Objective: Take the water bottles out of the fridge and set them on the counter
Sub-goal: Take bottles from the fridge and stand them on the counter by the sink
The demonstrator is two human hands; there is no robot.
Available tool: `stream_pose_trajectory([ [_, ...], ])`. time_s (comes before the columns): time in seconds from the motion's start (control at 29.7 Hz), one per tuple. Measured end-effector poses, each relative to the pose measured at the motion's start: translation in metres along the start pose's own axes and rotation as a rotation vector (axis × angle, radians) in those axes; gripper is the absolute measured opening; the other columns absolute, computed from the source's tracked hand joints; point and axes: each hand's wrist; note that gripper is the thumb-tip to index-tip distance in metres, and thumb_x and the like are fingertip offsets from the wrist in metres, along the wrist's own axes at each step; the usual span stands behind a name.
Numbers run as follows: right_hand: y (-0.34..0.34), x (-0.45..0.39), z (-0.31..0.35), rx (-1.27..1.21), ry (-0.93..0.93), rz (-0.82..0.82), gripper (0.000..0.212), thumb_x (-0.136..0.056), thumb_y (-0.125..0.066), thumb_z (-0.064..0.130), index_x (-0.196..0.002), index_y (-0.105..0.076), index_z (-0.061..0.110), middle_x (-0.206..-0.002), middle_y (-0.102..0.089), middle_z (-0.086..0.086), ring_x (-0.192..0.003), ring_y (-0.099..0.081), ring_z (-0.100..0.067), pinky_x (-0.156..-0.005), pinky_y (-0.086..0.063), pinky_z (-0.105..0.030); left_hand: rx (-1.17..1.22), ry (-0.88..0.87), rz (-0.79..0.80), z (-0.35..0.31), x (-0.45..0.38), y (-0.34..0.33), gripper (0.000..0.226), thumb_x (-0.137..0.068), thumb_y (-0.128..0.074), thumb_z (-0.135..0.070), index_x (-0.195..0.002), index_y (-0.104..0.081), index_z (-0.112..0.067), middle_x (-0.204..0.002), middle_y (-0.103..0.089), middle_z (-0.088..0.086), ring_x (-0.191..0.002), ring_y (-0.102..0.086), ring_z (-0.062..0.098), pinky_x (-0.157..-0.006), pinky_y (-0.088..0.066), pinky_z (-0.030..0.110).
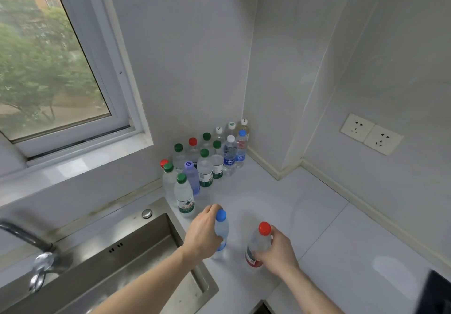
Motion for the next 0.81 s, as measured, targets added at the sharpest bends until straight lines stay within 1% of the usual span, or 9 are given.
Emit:
stream_pose_trajectory([
  [0.07,-0.001,-0.011,0.000,-0.008,0.014,0.005,0.033,-0.068,-0.077,0.032,-0.098,-0.066,0.031,-0.096,-0.071,0.012,-0.091,-0.070,-0.011,-0.083,-0.059,-0.034,-0.051,-0.010,0.000,-0.002,-0.010,0.001,0.069,-0.073,-0.080,-0.016,-0.125,-0.038,-0.033,-0.125,-0.054,-0.010,-0.096,-0.058,0.022,-0.085,-0.054,0.035],
  [0.17,-0.004,-0.021,0.004,-0.042,0.036,-0.003,0.035,-0.069,-0.077,0.026,-0.100,-0.064,0.033,-0.098,-0.070,0.012,-0.093,-0.068,-0.011,-0.084,-0.058,-0.034,-0.109,-0.022,-0.001,-0.006,-0.023,0.004,0.078,-0.078,-0.078,-0.016,-0.136,-0.030,-0.036,-0.133,-0.051,-0.006,-0.096,-0.063,0.026,-0.082,-0.057,0.041],
  [0.3,-0.008,-0.041,0.010,-0.048,0.046,0.012,0.034,-0.068,-0.076,0.028,-0.097,-0.059,0.035,-0.096,-0.069,0.011,-0.090,-0.067,-0.014,-0.078,-0.057,-0.032,-0.175,-0.015,-0.023,-0.010,-0.046,0.012,0.079,-0.081,-0.076,-0.016,-0.140,-0.027,-0.036,-0.133,-0.047,-0.005,-0.091,-0.064,0.028,-0.075,-0.058,0.044],
  [0.44,-0.012,-0.062,0.020,-0.026,0.048,-0.001,0.032,-0.068,-0.074,0.031,-0.090,-0.051,0.031,-0.089,-0.067,0.010,-0.083,-0.066,-0.018,-0.068,-0.054,-0.032,-0.211,0.025,-0.071,-0.010,-0.069,0.021,0.078,-0.080,-0.076,-0.013,-0.139,-0.029,-0.032,-0.134,-0.046,-0.004,-0.093,-0.063,0.028,-0.070,-0.058,0.043],
  [0.54,-0.014,-0.079,0.031,-0.035,0.049,-0.007,0.028,-0.076,-0.073,0.031,-0.090,-0.049,0.030,-0.086,-0.066,0.008,-0.081,-0.066,-0.020,-0.066,-0.053,-0.032,-0.241,0.041,-0.094,-0.005,-0.085,0.026,0.082,-0.081,-0.074,-0.011,-0.147,-0.029,-0.031,-0.137,-0.044,0.000,-0.104,-0.060,0.029,-0.076,-0.055,0.038],
  [0.64,-0.015,-0.094,0.042,-0.037,0.049,-0.009,0.024,-0.080,-0.072,0.031,-0.093,-0.052,0.028,-0.086,-0.067,0.008,-0.081,-0.066,-0.020,-0.065,-0.051,-0.029,-0.316,0.037,-0.148,0.003,-0.095,0.026,0.081,-0.081,-0.076,-0.016,-0.148,-0.033,-0.029,-0.139,-0.043,0.003,-0.115,-0.054,0.029,-0.096,-0.045,0.035],
  [0.67,-0.015,-0.099,0.045,-0.039,0.054,-0.006,0.024,-0.080,-0.072,0.031,-0.094,-0.052,0.027,-0.086,-0.066,0.008,-0.081,-0.066,-0.020,-0.065,-0.049,-0.028,-0.345,0.036,-0.170,0.005,-0.099,0.027,0.080,-0.080,-0.077,-0.017,-0.148,-0.035,-0.029,-0.140,-0.043,0.004,-0.119,-0.052,0.029,-0.101,-0.041,0.035],
  [0.74,-0.014,-0.112,0.051,-0.036,0.064,0.005,0.025,-0.081,-0.073,0.030,-0.097,-0.054,0.024,-0.085,-0.066,0.008,-0.078,-0.064,-0.016,-0.065,-0.048,-0.028,-0.400,0.038,-0.196,0.008,-0.110,0.028,0.079,-0.077,-0.079,-0.019,-0.145,-0.040,-0.028,-0.140,-0.045,0.005,-0.122,-0.049,0.029,-0.103,-0.038,0.036],
  [0.81,-0.015,-0.122,0.056,-0.038,0.069,0.014,0.027,-0.082,-0.073,0.031,-0.099,-0.055,0.021,-0.083,-0.065,0.009,-0.076,-0.063,-0.013,-0.064,-0.049,-0.028,-0.447,0.046,-0.204,0.009,-0.118,0.029,0.080,-0.072,-0.082,-0.018,-0.142,-0.044,-0.028,-0.138,-0.047,0.006,-0.119,-0.049,0.029,-0.102,-0.038,0.037],
])
Point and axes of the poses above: each hand's wrist, its own x-axis away from the middle knuckle, its own y-axis out of the back of the hand, z = x × y
